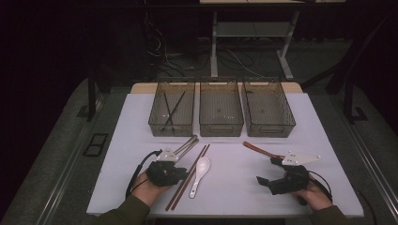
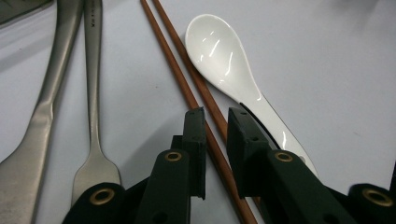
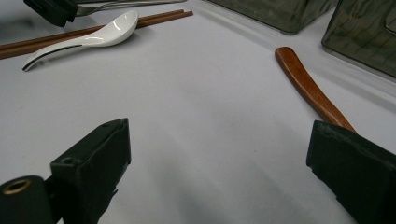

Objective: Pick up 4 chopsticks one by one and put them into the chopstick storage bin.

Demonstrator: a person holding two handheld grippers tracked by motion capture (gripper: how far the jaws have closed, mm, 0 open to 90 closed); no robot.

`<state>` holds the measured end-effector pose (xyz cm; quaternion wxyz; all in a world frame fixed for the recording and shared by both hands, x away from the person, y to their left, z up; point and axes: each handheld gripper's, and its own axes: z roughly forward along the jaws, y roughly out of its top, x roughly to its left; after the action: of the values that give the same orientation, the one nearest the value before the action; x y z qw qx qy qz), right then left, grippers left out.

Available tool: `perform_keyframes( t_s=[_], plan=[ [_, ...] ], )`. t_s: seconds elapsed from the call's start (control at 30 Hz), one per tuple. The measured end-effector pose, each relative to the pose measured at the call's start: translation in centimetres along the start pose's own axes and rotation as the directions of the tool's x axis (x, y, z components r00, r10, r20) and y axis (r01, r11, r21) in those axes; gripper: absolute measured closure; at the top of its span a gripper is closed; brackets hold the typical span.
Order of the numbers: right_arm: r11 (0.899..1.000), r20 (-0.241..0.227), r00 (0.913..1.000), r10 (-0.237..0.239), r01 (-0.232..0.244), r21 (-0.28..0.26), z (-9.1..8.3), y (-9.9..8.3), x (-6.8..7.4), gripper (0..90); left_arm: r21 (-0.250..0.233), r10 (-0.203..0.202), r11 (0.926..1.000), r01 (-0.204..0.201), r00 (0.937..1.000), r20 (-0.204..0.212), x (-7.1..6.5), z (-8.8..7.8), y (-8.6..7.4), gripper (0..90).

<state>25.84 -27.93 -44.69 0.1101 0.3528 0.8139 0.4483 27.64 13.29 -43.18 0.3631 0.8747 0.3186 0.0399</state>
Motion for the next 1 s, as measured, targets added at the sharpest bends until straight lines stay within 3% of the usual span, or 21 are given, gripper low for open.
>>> perform_keyframes(
  t_s=[0.57,1.0],
  plan=[
    [1.0,0.0,1.0,-0.001,0.001,0.0,0.0,0.0,0.0,6.2,0.035,0.008,0.9994,-0.007,0.9998,-0.019,-0.1,1.0,0.0,74.5],
    [1.0,-0.001,1.0,-0.002,0.002,-0.001,0.0,0.0,0.0,6.2,0.048,0.039,0.9982,-0.035,0.995,-0.091,-0.2,0.8,0.0,79.5]
  ],
)
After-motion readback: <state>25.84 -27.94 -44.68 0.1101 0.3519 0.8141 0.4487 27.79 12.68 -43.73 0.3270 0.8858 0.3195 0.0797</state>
